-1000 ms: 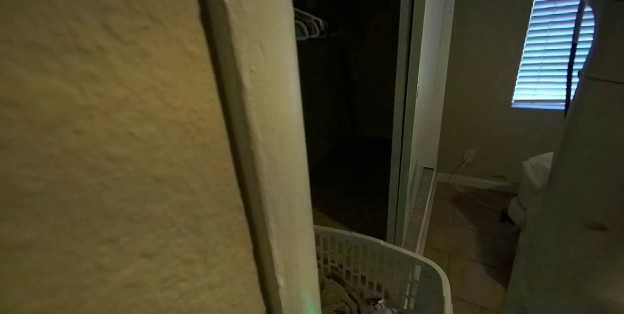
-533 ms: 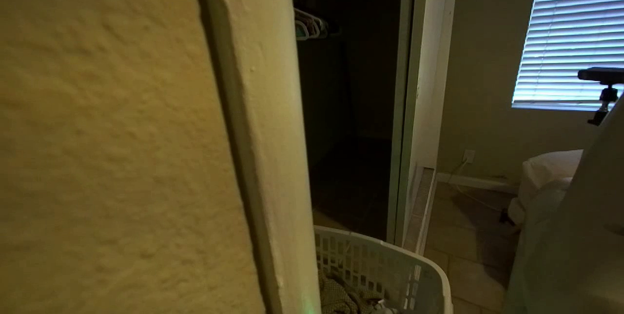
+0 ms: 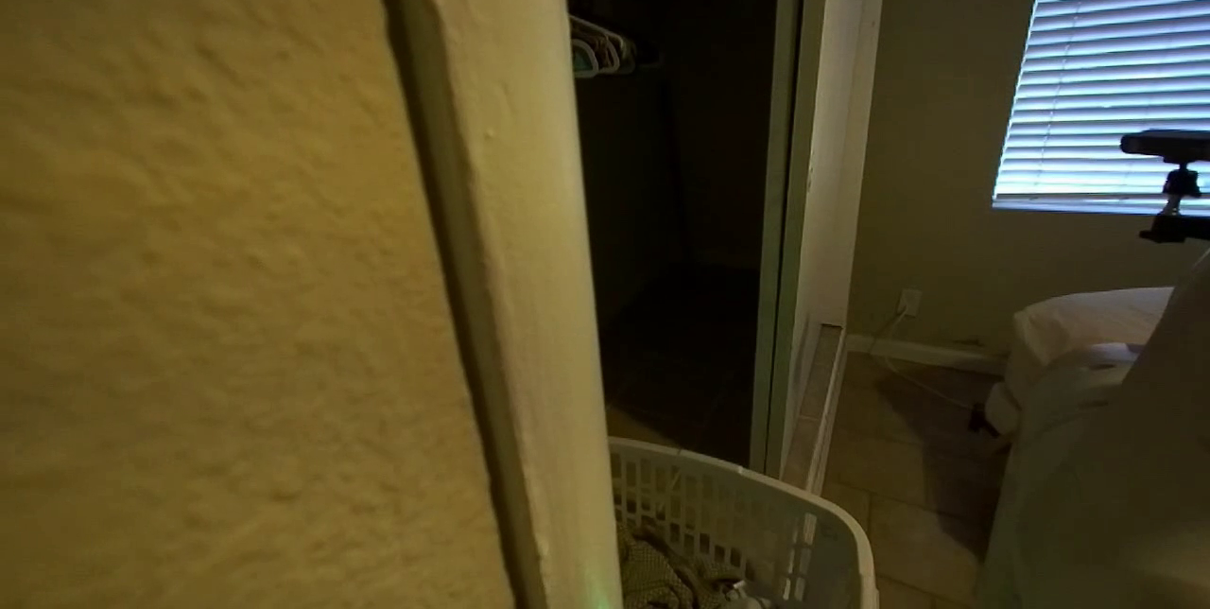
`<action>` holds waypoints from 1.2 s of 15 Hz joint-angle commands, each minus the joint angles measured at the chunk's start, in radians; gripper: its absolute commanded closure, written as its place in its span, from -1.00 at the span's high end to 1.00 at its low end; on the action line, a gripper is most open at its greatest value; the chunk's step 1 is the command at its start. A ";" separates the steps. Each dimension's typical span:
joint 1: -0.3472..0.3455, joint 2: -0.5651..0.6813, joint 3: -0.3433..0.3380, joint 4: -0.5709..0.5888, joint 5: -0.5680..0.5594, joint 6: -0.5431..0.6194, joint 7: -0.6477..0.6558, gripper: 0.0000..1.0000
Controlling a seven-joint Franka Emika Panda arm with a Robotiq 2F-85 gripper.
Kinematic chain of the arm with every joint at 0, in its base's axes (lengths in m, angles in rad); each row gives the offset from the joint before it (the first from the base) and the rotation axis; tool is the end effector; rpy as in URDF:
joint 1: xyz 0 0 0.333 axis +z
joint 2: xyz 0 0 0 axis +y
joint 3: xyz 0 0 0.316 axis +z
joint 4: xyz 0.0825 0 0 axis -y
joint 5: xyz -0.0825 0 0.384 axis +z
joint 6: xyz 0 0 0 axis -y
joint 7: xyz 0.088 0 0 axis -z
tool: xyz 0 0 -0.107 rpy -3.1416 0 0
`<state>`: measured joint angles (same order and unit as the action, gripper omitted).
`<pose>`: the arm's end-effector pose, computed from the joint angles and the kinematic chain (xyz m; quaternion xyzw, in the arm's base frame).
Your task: Put the round black object on the first shelf
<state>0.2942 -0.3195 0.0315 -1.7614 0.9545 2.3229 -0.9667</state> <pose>0.4554 0.1734 0.7972 -0.7272 -0.3736 -0.4968 0.2912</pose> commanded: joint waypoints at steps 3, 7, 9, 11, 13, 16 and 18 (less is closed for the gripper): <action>-0.017 -0.025 0.026 -0.100 0.086 0.106 -0.069 -0.60; 0.000 0.013 0.044 -0.111 0.185 0.262 -0.158 -0.60; 0.006 0.034 0.057 -0.106 0.240 0.317 -0.207 -0.60; 0.028 0.058 0.053 -0.098 0.278 0.353 -0.245 -0.60; 0.033 0.082 0.056 -0.091 0.299 0.361 -0.251 -0.60; 0.036 0.122 0.058 -0.076 0.300 0.368 -0.244 -0.60; 0.033 0.150 0.058 -0.057 0.289 0.367 -0.245 -0.60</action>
<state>0.3197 -0.2192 0.0880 -1.8664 1.2141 2.6660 -1.1847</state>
